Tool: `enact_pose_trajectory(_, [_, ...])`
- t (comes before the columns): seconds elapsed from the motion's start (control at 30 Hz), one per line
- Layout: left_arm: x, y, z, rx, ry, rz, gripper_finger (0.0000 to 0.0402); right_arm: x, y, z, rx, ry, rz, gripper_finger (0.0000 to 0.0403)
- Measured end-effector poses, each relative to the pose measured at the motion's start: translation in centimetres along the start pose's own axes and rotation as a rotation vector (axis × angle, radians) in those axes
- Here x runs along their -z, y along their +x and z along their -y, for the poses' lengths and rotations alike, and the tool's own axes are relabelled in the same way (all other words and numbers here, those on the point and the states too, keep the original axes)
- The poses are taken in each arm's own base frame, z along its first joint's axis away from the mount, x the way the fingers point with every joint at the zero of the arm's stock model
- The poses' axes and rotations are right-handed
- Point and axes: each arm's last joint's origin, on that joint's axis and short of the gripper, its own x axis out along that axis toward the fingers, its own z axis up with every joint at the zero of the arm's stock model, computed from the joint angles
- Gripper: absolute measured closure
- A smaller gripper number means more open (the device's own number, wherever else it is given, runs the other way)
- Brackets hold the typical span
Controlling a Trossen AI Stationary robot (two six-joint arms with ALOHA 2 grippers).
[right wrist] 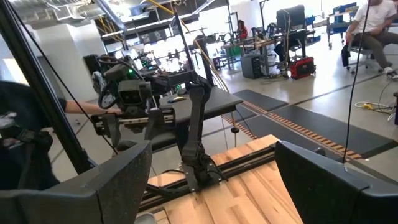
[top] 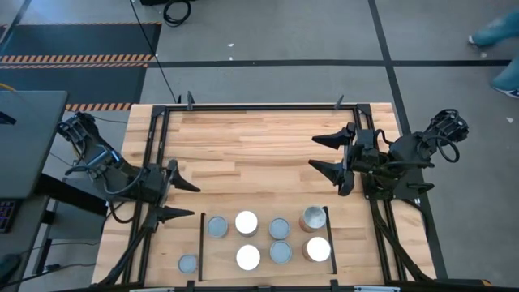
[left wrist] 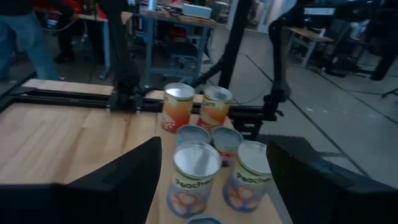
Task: Pick and place cans onto a shelf
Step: Put the small canned carrots on the shelf
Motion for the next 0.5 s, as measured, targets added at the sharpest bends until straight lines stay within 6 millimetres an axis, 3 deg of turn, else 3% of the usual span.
enact_pose_trajectory(0.5, [-0.09, -0.02, 0.34, 0.102, -0.049, -0.017, 0.0108, 0.00, 0.00, 0.00, 0.000, 0.000, 0.000, 0.0055])
